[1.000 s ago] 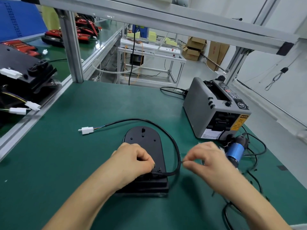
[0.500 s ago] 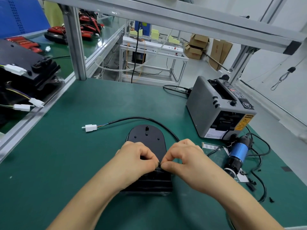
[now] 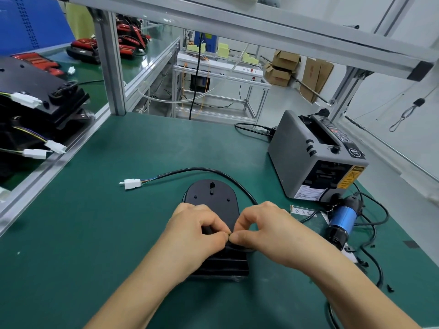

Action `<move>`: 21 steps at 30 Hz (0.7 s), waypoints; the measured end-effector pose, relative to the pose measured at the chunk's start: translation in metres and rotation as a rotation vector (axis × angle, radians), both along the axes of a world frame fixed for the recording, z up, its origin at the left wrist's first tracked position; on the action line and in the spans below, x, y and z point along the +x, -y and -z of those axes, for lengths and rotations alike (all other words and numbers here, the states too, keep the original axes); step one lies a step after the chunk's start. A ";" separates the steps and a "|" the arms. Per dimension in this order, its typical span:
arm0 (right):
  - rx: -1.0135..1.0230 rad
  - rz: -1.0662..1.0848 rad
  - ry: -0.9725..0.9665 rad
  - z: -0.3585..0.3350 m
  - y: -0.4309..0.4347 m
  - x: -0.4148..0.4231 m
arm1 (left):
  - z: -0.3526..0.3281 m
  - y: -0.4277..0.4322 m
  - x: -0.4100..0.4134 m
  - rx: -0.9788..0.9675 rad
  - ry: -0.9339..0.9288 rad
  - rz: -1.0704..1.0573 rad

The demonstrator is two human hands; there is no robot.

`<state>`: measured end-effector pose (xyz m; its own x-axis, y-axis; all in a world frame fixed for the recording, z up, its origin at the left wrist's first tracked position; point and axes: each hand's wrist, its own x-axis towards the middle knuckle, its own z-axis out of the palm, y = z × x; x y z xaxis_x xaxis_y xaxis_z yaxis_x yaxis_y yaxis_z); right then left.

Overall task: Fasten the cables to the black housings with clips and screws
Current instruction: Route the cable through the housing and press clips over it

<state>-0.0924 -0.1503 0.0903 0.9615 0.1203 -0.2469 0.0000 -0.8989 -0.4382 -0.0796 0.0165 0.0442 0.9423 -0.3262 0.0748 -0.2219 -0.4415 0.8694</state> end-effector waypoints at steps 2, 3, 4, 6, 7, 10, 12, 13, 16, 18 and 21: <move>0.039 0.008 0.008 0.004 0.001 -0.001 | 0.003 0.000 -0.003 -0.023 0.005 -0.012; 0.055 0.011 0.017 0.005 0.001 -0.003 | 0.005 -0.001 -0.004 -0.036 0.010 -0.019; 0.072 0.018 0.035 0.007 0.000 -0.004 | 0.006 -0.001 -0.005 -0.044 0.015 -0.022; 0.126 0.048 0.068 0.010 -0.002 -0.006 | 0.006 -0.002 -0.009 -0.042 0.025 -0.015; 0.157 0.063 0.079 0.012 -0.002 -0.007 | 0.006 -0.004 -0.011 -0.051 0.027 -0.006; 0.213 0.080 0.062 0.013 -0.001 -0.007 | 0.008 -0.016 -0.017 -0.129 0.051 0.014; 0.274 0.075 0.034 0.012 0.000 -0.007 | 0.011 -0.022 -0.021 -0.076 0.198 0.030; 0.306 0.065 0.021 0.012 0.002 -0.006 | 0.012 -0.023 -0.023 -0.044 0.277 0.047; 0.324 0.022 -0.035 0.012 0.005 -0.004 | 0.017 -0.022 -0.028 0.005 0.402 0.061; 0.296 -0.013 -0.063 0.010 0.006 -0.001 | 0.020 -0.021 -0.029 0.006 0.434 0.041; 0.230 -0.059 -0.077 0.007 0.006 0.005 | 0.022 -0.021 -0.029 -0.020 0.432 0.034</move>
